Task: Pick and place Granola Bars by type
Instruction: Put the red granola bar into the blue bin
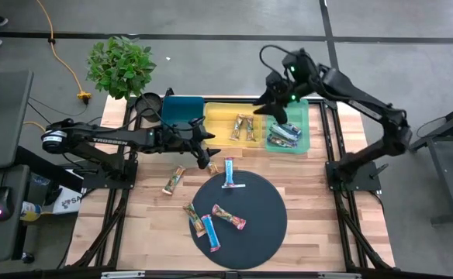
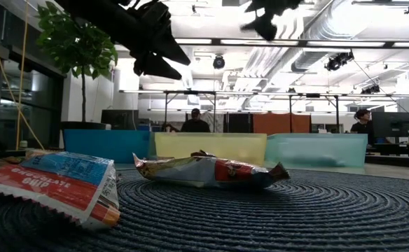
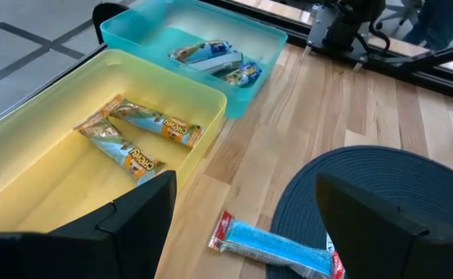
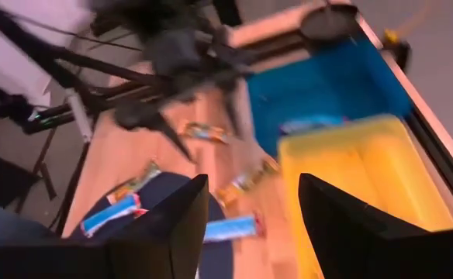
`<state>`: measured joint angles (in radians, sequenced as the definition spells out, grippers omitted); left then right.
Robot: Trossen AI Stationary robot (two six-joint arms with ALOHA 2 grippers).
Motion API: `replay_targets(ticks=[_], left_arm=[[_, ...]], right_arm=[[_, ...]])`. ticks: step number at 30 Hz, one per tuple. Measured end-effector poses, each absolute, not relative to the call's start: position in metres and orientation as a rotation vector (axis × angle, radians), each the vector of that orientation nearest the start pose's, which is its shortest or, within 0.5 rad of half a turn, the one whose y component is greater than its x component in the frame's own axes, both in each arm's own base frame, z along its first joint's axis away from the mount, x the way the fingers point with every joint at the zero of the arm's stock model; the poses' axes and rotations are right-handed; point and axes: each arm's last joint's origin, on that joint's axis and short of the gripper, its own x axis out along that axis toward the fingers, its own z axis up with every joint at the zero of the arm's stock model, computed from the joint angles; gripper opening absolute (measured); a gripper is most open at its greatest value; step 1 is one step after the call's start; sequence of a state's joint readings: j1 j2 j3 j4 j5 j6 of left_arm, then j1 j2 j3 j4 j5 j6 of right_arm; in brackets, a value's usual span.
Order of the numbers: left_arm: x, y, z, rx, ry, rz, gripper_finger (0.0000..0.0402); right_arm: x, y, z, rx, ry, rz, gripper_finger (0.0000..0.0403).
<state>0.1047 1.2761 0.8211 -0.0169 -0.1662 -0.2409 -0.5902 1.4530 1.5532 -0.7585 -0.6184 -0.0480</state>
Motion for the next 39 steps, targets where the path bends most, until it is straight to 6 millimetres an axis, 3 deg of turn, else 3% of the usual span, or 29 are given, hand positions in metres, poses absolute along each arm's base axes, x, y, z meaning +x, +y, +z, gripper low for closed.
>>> replay_targets(ticks=[6, 13, 20, 30, 34, 39], left_arm=[[0.256, 0.032, 0.269, -0.174, 0.474, 0.323, 0.0303], [0.221, 0.029, 0.294, -0.153, 0.447, 0.344, 0.0303], [0.177, 0.024, 0.312, -0.161, 0.438, 0.309, 0.0303], [0.126, 0.016, 0.318, -0.188, 0.478, 0.249, 0.0303], [0.112, 0.014, 0.318, -0.211, 0.488, 0.221, 0.0303], [0.099, 0.012, 0.319, -0.222, 0.478, 0.208, 0.0303]], right_arm=[[0.270, -0.098, 0.408, 0.190, 0.537, 0.039, 0.0189], [0.279, -0.064, 0.406, 0.189, 0.584, -0.004, 0.0189], [0.279, -0.044, 0.399, 0.202, 0.678, -0.068, 0.0189], [0.281, -0.028, 0.396, 0.335, 0.690, -0.155, 0.0189], [0.283, -0.020, 0.381, 0.479, 0.724, -0.233, 0.0189], [0.286, -0.010, 0.347, 0.726, 0.767, -0.385, 0.0189]])
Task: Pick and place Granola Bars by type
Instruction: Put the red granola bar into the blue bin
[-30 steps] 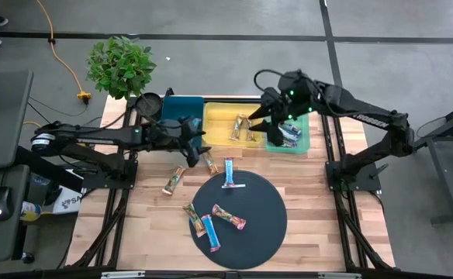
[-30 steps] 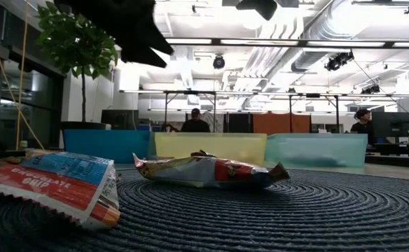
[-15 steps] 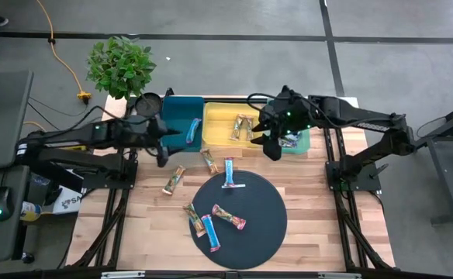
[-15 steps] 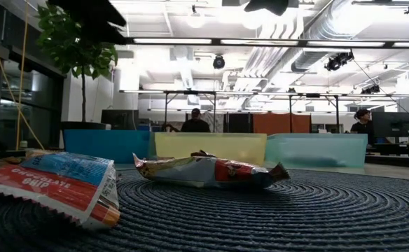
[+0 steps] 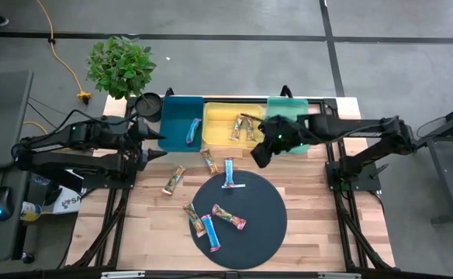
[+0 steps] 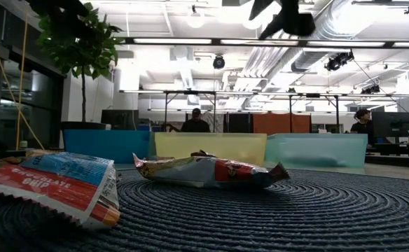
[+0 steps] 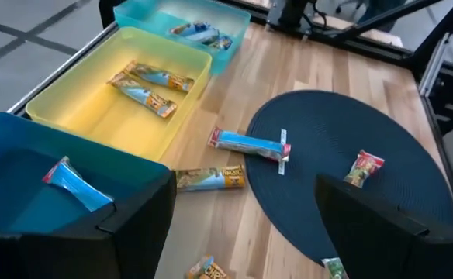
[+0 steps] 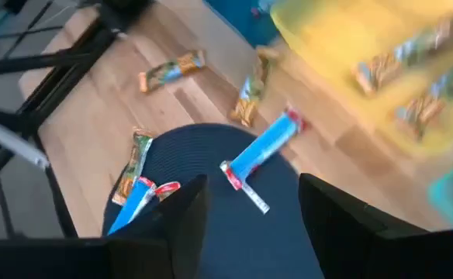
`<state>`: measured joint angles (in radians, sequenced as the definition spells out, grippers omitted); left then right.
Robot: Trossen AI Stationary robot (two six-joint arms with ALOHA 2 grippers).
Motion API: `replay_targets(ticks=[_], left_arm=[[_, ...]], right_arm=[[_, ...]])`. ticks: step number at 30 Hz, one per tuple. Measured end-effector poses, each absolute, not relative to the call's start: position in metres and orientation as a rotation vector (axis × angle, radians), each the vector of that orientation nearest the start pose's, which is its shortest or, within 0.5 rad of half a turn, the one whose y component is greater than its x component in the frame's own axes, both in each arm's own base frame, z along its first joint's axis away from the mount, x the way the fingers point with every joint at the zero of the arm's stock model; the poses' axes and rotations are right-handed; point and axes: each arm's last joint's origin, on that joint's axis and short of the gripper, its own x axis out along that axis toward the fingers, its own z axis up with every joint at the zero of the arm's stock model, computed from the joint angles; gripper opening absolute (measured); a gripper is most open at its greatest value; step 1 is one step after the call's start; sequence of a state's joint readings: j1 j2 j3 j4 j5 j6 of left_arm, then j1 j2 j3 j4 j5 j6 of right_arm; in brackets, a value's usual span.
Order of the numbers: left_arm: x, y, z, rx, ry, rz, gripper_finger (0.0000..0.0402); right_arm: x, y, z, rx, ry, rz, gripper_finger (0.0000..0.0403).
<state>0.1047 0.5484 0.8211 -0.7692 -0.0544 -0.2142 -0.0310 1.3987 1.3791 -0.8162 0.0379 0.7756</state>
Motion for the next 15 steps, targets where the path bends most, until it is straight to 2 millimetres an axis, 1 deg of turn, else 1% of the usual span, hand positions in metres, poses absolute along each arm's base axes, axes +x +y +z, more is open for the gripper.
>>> replay_targets(ticks=[2, 4, 8, 11, 15], left_arm=[[0.096, 0.012, 0.320, -0.222, 0.465, 0.208, 0.0303], [0.095, 0.012, 0.320, -0.221, 0.460, 0.207, 0.0303], [0.095, 0.011, 0.319, -0.215, 0.473, 0.205, 0.0303], [0.094, 0.011, 0.318, -0.201, 0.493, 0.194, 0.0303], [0.093, 0.011, 0.316, -0.192, 0.517, 0.191, 0.0303]], right_arm=[[0.289, -0.006, 0.332, 0.787, 0.752, -0.406, 0.0189], [0.295, -0.002, 0.318, 0.843, 0.692, -0.401, 0.0189], [0.311, 0.008, 0.295, 0.898, 0.533, -0.276, 0.0189], [0.321, 0.016, 0.290, 0.898, 0.440, -0.164, 0.0189], [0.331, 0.031, 0.292, 0.809, 0.425, -0.078, 0.0189]])
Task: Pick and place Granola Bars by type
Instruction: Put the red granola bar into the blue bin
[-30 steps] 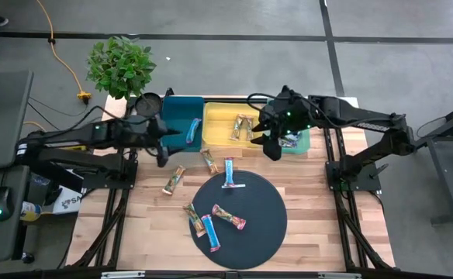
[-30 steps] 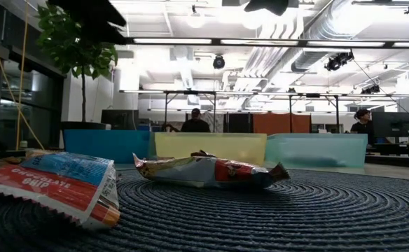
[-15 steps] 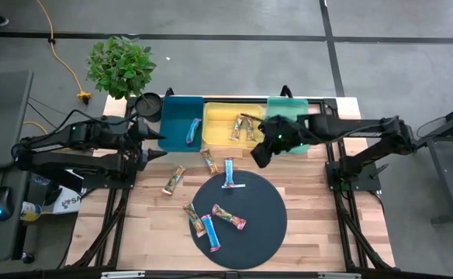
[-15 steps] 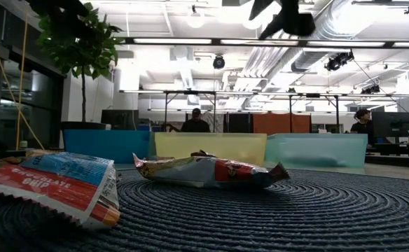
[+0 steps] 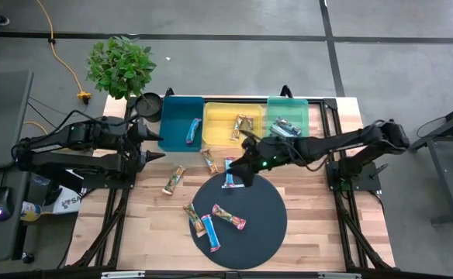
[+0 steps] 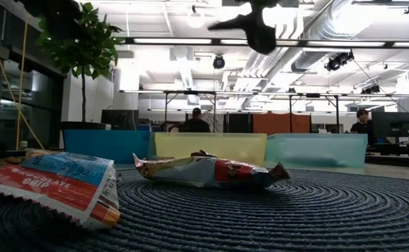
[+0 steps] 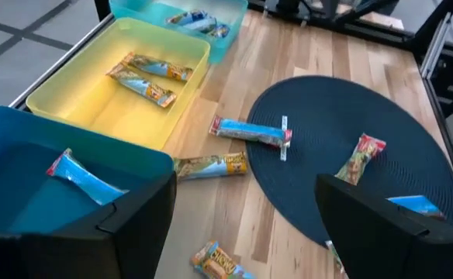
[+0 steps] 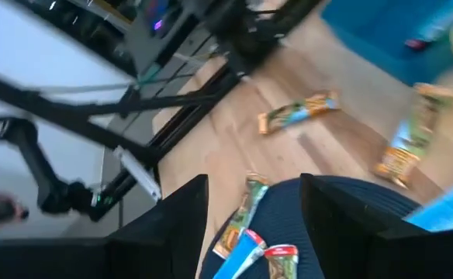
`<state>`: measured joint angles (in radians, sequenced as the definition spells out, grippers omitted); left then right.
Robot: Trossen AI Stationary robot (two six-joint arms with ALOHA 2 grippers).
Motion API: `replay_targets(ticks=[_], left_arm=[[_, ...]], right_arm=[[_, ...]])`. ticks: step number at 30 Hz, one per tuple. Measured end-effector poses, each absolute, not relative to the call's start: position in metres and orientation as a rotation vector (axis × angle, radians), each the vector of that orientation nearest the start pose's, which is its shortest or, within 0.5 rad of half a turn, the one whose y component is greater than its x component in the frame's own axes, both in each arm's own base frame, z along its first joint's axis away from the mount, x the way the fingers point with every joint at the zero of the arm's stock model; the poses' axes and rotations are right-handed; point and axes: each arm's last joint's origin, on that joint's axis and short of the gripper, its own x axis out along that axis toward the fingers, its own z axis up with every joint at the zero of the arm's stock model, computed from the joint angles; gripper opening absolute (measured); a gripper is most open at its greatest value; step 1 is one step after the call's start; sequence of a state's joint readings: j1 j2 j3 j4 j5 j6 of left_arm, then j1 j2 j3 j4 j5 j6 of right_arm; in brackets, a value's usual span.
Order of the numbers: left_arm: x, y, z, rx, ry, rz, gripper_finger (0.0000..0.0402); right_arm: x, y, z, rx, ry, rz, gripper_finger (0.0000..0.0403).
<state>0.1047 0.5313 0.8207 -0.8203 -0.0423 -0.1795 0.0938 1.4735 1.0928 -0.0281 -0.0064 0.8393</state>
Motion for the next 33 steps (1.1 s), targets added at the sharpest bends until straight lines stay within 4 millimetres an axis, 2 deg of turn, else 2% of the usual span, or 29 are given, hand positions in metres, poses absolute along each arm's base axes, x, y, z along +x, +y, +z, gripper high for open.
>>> replay_targets(ticks=[5, 8, 15, 19, 26, 33], left_arm=[[0.092, 0.011, 0.315, -0.190, 0.532, 0.189, 0.0303], [0.091, 0.011, 0.313, -0.192, 0.550, 0.185, 0.0303], [0.089, 0.010, 0.310, -0.181, 0.591, 0.182, 0.0303], [0.089, 0.010, 0.310, -0.177, 0.591, 0.180, 0.0303], [0.089, 0.010, 0.310, -0.156, 0.590, 0.174, 0.0303], [0.091, 0.011, 0.313, -0.176, 0.559, 0.178, 0.0303]], right_arm=[[0.349, 0.054, 0.307, 0.679, 0.458, -0.014, 0.0189], [0.361, 0.069, 0.307, 0.609, 0.576, -0.029, 0.0189], [0.387, 0.101, 0.297, 0.505, 0.880, -0.092, 0.0189], [0.400, 0.119, 0.280, 0.524, 1.015, -0.080, 0.0189], [0.397, 0.141, 0.242, 0.570, 1.213, -0.078, 0.0189], [0.387, 0.152, 0.223, 0.537, 1.247, -0.098, 0.0189]])
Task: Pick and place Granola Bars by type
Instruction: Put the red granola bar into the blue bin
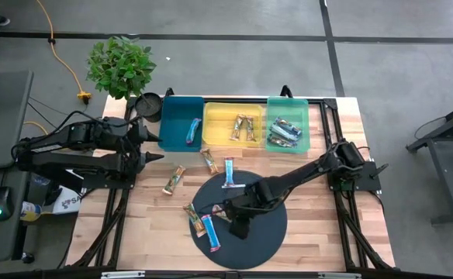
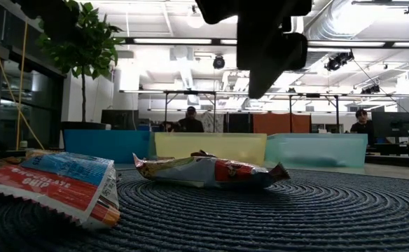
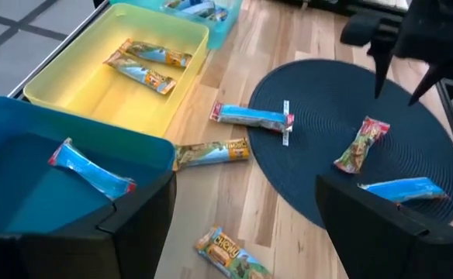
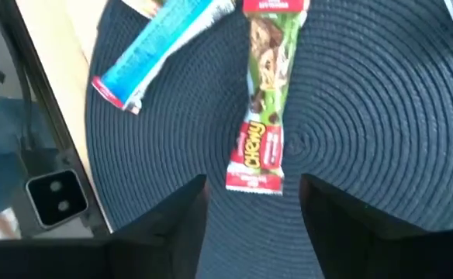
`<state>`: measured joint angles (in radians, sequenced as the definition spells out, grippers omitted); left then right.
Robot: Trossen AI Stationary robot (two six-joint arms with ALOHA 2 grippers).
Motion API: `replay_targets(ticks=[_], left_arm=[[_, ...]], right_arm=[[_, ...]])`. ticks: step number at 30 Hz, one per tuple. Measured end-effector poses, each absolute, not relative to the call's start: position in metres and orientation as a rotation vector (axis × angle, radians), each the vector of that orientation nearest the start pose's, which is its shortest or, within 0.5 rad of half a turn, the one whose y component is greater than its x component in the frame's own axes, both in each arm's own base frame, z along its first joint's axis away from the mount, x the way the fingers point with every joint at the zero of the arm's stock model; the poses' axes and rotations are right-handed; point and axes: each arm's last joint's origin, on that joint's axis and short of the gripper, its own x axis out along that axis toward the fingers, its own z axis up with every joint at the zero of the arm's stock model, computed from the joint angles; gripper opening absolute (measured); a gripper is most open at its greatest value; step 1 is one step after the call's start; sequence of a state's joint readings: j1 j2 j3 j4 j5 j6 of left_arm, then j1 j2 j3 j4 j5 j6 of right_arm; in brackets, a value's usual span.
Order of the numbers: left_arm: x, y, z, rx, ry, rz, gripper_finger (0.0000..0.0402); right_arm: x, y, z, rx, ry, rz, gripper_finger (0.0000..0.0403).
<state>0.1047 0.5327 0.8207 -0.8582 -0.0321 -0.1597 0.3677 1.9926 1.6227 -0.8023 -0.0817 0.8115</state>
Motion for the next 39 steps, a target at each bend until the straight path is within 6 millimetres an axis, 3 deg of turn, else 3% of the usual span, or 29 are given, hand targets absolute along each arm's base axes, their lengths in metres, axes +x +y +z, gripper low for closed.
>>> replay_targets(ticks=[15, 39], left_arm=[[0.091, 0.011, 0.313, -0.207, 0.553, 0.187, 0.0303], [0.091, 0.011, 0.312, -0.201, 0.561, 0.198, 0.0303]], right_arm=[[0.377, 0.154, 0.173, 0.512, 1.189, -0.098, 0.0189], [0.384, 0.157, 0.166, 0.351, 1.141, 0.025, 0.0189]])
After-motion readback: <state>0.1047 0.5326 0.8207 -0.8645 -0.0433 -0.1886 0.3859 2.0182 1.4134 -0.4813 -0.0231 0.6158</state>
